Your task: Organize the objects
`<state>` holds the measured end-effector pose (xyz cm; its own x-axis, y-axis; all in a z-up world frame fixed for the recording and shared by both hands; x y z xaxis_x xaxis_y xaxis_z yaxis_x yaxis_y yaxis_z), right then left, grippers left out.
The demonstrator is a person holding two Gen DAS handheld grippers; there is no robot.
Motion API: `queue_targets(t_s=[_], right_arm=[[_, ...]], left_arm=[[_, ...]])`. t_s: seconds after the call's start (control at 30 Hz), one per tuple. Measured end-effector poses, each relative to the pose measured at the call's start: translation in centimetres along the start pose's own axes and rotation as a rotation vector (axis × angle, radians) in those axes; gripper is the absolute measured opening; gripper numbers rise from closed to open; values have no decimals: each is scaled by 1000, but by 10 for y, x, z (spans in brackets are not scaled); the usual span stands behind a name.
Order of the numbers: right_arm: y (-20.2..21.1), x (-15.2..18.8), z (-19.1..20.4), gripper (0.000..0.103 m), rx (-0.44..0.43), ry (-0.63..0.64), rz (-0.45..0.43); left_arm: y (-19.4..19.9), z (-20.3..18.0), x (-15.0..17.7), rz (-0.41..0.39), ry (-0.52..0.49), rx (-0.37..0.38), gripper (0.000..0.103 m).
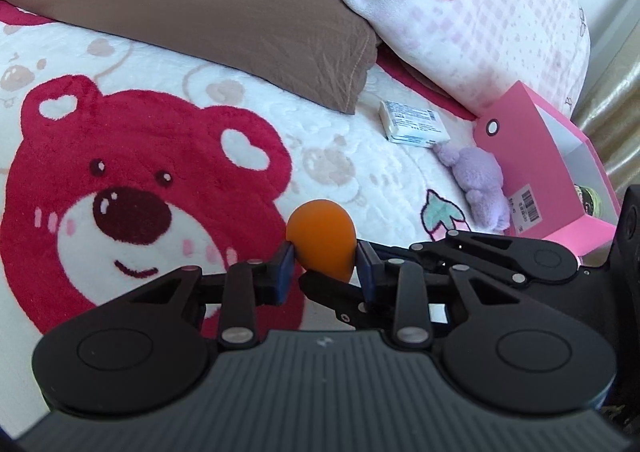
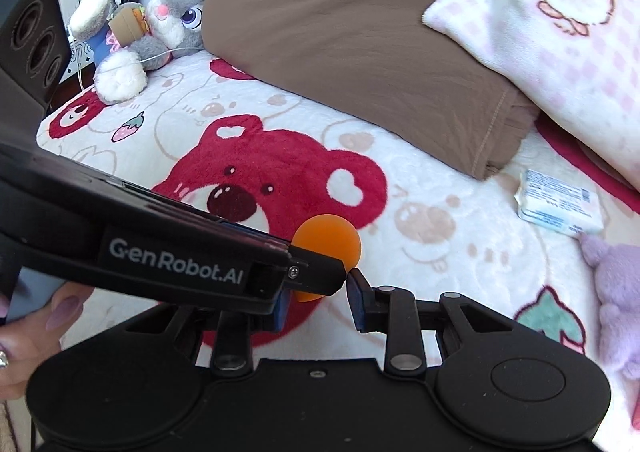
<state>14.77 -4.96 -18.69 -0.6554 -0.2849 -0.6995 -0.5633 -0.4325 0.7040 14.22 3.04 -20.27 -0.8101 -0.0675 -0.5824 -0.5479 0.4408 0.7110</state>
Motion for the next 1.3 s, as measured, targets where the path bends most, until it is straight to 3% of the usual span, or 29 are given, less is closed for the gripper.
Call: queue_targets(t_s=[0.4,0.6,0.9,0.97,1.03,1.2,1.27,1.3], right_arm=[[40,23,-17,35,10,-46,-15],[35,36,-27,34,12,-64,3],[23,50,-40,30,13,-115,33],[24,50,-42,35,7,-127,28],[24,48,-44,47,18,-117,20],[14,45,-43,51,27,-32,-1],[14,45,-40,47,29,-3,-18],[16,45,-37,36,20,17,-23]], left_arm=[[6,-38,12,50,-28,67,31],[-11,-30,20,82,72,88,33],[-31,-30,21,59,39,82,36],[-31,-32,22,54,26,81,35],[-30,-33,22,59,22,83,34],[-31,-31,26,63,24,86,34],[-30,-31,26,61,22,83,35],[-30,-32,26,66,24,80,35]])
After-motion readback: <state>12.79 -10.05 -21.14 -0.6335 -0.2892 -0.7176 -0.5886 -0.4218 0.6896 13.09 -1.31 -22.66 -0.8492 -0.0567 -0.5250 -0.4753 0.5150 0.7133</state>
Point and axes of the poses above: each gripper's, at about its wrist camera, not at the fingertips, and y roughly against the way its jaws point, z to its left, x to its underside, the point moved 7 cm from there along -y, roughly the way its jaws point, and after that the axes turned 3 degrees about -y, right-handed, at the moved point
